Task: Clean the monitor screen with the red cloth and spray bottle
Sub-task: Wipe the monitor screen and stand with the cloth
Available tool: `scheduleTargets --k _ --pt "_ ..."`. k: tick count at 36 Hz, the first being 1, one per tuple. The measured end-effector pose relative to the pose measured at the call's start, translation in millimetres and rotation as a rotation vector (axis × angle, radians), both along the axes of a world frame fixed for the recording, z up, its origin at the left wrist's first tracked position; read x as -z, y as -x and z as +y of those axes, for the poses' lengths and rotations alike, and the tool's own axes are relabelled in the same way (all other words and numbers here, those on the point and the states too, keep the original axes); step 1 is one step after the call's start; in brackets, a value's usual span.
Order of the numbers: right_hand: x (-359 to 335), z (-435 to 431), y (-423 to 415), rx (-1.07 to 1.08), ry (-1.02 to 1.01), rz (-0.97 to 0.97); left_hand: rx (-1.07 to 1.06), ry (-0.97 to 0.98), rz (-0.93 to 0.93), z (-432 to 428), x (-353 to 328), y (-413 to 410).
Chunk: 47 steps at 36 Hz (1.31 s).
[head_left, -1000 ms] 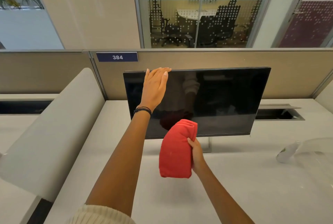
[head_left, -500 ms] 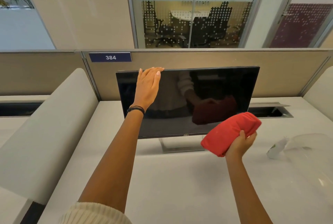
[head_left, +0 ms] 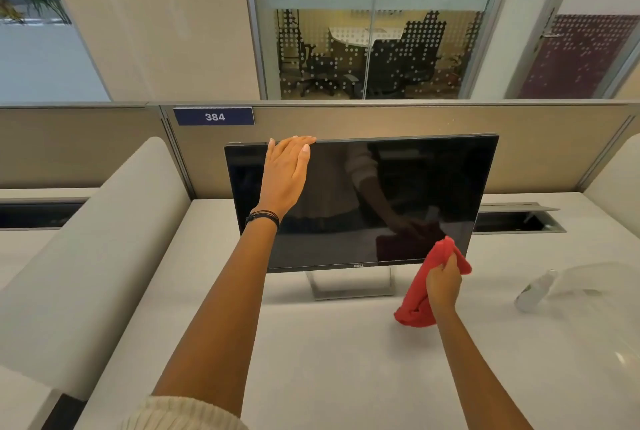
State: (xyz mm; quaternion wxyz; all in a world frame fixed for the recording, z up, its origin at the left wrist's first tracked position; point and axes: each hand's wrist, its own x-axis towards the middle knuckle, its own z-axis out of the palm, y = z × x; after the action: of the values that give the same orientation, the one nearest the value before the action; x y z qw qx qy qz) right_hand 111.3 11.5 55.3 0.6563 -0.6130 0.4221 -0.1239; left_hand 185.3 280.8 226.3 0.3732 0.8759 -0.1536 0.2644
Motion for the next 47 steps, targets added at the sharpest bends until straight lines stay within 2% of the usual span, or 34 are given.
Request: scheduleTargets --k 6,8,10,13,17,19,23,30,34,36,40,42,45,47 --pt "14 6 15 -0.144 0.088 0.063 0.001 -0.015 -0.013 0 0 0" --pt "10 8 17 -0.190 0.098 0.001 -0.004 -0.016 -0.013 0 0 0" --pt "5 11 21 -0.238 0.200 -0.090 -0.013 -0.017 -0.012 -1 0 0" --pt "3 16 26 -0.297 0.258 -0.095 -0.019 -0.023 -0.016 -2 0 -1" --pt "11 28 20 -0.422 0.127 0.122 -0.012 -0.019 -0.027 -1 0 -1" --pt "15 38 19 -0.456 0.131 0.189 -0.014 -0.015 -0.027 -1 0 -1" --pt "8 62 27 -0.514 0.309 -0.037 -0.016 -0.024 -0.022 -1 1 -1" --pt "11 104 32 -0.699 0.444 -0.127 -0.013 -0.021 -0.022 -1 0 -1" --pt "17 117 30 -0.770 0.531 -0.050 -0.006 -0.025 -0.020 0 0 -1" --pt "12 126 29 -0.766 0.377 -0.081 -0.008 -0.026 -0.019 0 1 -2" --pt "12 142 27 -0.748 0.349 -0.041 -0.006 -0.018 -0.018 0 1 -2" --pt "13 150 25 -0.808 0.353 -0.019 -0.007 -0.021 -0.017 0 1 -1" --pt "16 161 22 -0.812 0.276 0.125 -0.008 -0.027 -0.012 2 0 0" --pt "13 162 22 -0.849 0.299 0.102 -0.003 -0.028 -0.009 1 -1 1"
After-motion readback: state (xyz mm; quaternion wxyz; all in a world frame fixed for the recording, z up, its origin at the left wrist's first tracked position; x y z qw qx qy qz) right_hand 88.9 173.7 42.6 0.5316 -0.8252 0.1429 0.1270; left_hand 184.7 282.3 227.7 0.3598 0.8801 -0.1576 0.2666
